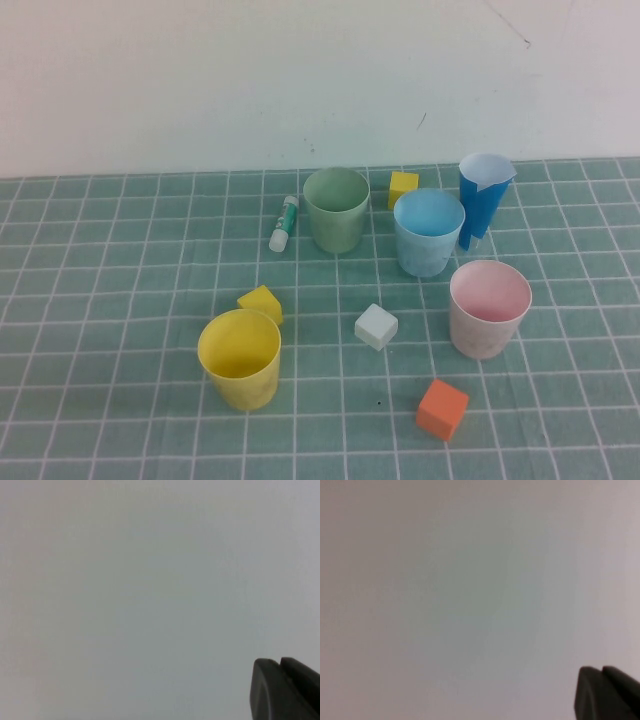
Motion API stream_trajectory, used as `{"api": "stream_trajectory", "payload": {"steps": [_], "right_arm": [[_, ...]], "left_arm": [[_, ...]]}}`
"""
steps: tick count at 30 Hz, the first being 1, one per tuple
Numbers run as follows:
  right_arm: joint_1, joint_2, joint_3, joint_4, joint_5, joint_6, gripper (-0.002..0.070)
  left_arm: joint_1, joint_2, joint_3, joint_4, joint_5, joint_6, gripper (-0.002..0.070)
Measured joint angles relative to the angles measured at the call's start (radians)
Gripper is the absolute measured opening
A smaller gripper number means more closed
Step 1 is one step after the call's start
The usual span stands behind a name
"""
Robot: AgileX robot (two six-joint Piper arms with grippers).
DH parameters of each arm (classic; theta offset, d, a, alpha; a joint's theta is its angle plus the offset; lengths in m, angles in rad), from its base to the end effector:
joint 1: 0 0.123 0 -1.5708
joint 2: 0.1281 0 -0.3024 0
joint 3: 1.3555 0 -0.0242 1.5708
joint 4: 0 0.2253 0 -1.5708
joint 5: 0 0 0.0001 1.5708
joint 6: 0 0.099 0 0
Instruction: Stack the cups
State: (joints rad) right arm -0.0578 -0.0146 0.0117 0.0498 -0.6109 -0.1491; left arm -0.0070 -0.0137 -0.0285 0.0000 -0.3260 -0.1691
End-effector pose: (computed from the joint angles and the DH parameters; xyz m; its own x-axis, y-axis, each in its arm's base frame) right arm -0.0027 -0.0027 0.2653 0.6311 -0.1447 -0.7621 0.1486 0.9868 -0.0643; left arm 0.0088 -0.0001 0.2540 0.4324 -0.1713 -0.8853 0.0809 0.9852 -0.1511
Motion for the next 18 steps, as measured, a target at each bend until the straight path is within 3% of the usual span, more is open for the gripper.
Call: {"api": "stream_trajectory", "payload": {"steps": [4, 8, 15, 18], "right_arm": [[0.0, 0.0, -0.163, -0.008, 0.403, 0.068, -0.0003], [0.0, 0.069, -0.334, -0.029, 0.71, -0.011, -0.0003], [0.0, 0.263, -0.445, -0.001, 0.945, -0.209, -0.0003], [0.0, 0.343, -0.445, 0.077, 1.019, -0.3, -0.0003]], "left_arm": [[0.0, 0.0, -0.153, 0.018, 0.354, -0.002, -0.0002], [0.0, 0.1, -0.309, 0.008, 0.663, -0.007, -0.0002], [0.0, 0.411, -0.466, -0.053, 0.887, 0.058, -0.0002], [0.0, 0.547, -0.509, -0.192, 0.91, 0.169, -0.0002]]}}
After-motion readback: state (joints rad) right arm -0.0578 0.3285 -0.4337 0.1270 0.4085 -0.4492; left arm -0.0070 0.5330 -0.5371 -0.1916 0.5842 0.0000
